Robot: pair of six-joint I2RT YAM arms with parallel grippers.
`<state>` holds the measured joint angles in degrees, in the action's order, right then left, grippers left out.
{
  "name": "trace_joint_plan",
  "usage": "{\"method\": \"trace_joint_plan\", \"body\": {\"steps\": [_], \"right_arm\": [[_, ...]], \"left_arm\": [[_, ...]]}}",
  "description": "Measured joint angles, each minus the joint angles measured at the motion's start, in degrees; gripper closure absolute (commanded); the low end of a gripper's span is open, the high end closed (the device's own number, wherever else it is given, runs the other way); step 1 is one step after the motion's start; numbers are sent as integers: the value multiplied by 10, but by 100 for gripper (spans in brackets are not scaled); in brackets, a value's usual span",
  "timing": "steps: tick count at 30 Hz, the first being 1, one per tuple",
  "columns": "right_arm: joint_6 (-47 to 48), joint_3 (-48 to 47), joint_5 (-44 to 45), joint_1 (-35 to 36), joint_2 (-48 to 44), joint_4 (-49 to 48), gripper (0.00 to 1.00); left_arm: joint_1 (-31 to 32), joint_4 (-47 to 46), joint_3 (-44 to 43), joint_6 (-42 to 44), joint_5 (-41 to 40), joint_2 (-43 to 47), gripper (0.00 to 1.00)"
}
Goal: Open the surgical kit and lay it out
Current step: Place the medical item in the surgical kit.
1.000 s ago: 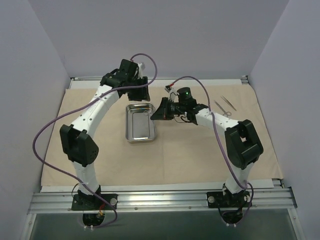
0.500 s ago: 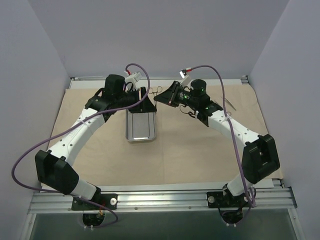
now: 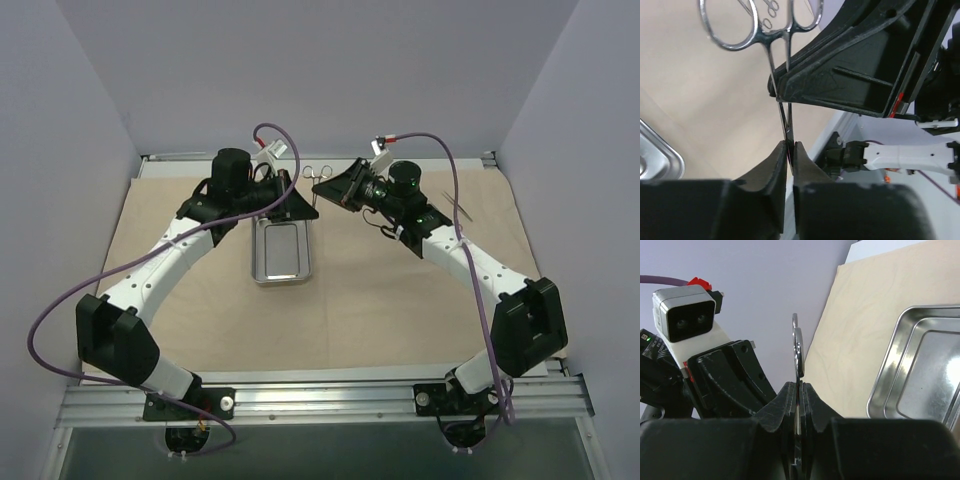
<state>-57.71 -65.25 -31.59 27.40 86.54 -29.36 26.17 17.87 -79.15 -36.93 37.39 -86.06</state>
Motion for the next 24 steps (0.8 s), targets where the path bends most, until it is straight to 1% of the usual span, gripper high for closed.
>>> {"method": "trace_joint_plan", "body": {"steps": [3,4,5,6,7,8,10,13,17,21,24], "right_arm": [[-1,2,1,-2,-1,2,100],[-2,2,2,-3,-1,4,96],[-2,2,1,-4,-1,7,86],[-1,2,1,-5,-2,11,79],[3,2,1,-7,-4,18,65],[16,-3,2,-9,-8,38,62],[75,-39,1,-11,-9,111,59],[212,-129,-1,-14,-9,246,59],[423,-236,9,-8,-15,387,59],[615,-259,23,19,-45,506,58],[738,-259,39,59,-59,584,55]], "left_arm": [[-2,-6,0,-9,10,-10,98],[-2,-9,0,-13,13,-12,98],[-2,-11,0,-15,15,-14,98],[-2,-12,0,-17,17,-16,98],[-2,-9,0,-16,20,-16,98],[-1,-5,0,-15,22,-17,98],[0,9,-3,-7,26,-21,98],[0,30,-8,8,34,-29,98],[0,75,-8,30,49,-34,98],[0,124,-8,54,65,-37,98],[1,158,-8,73,75,-37,98]]}}
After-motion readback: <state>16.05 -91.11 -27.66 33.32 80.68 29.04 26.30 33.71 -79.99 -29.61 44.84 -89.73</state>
